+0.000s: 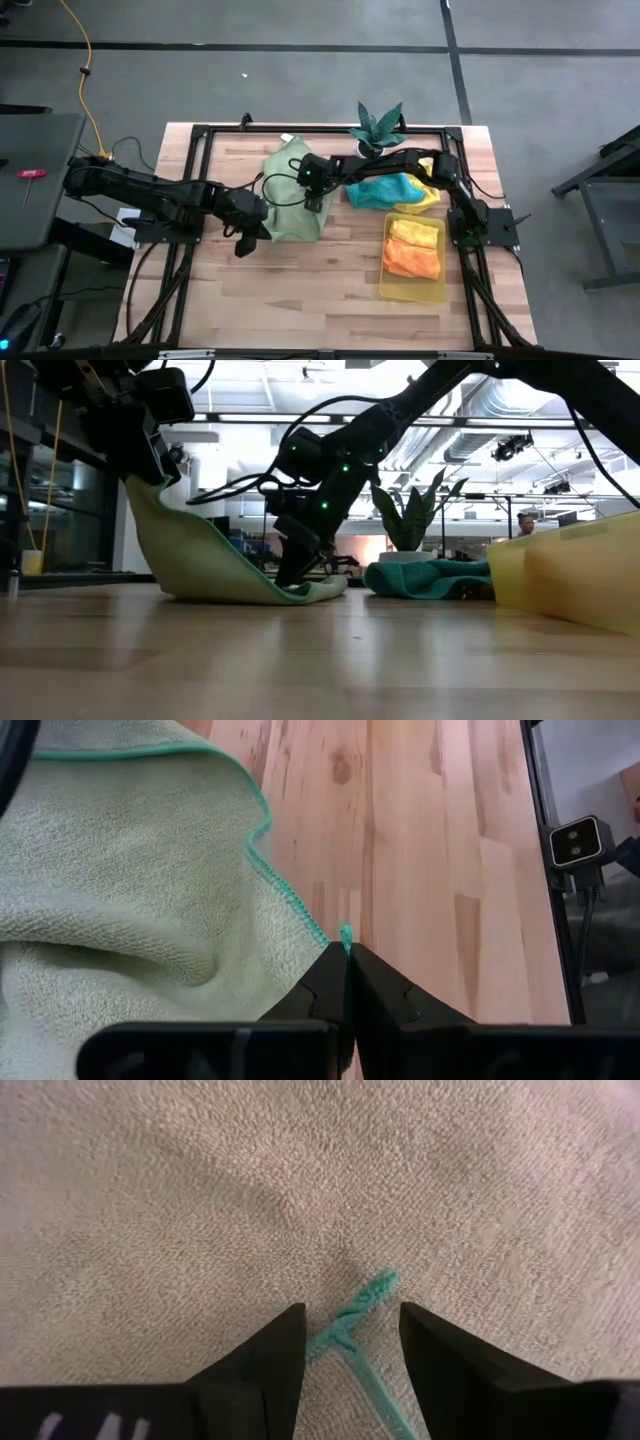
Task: Fold microfiber towels
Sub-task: Fold the light green microfiber cloth
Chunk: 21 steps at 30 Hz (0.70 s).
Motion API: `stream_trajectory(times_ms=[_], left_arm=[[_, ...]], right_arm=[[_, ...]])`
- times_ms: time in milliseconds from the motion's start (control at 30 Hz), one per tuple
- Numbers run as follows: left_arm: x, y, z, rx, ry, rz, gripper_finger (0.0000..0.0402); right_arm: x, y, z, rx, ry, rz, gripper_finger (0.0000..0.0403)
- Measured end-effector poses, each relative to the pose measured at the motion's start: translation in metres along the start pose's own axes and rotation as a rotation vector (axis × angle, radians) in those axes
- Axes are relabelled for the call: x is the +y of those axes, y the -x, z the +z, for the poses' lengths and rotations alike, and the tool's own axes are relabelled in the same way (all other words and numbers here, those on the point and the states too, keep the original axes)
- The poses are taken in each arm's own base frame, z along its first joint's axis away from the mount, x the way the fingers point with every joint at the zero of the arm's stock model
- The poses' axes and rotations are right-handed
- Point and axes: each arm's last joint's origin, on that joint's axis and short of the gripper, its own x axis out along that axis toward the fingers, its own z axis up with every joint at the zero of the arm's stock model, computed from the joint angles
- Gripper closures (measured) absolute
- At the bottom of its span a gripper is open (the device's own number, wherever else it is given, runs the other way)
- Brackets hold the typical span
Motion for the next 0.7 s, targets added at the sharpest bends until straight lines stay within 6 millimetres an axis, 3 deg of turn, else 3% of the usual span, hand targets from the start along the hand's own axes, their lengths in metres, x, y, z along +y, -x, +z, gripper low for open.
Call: stream_trajectory(times_ms=[400,700], left_arm=[[-0.0006,0.0,0.0018,-0.02,-0.004,-0.004,0.0401],[-0.0006,0.0001,0.0022,-0.023,-0.004,-0.005,0.0401]], right_arm=[[0.0043,0.0002,-0.0012,0.014,-0.027,0.046,0.0254],[0.0052,0.0001,-0.0001,0.004,-0.055,0.014,0.0327]])
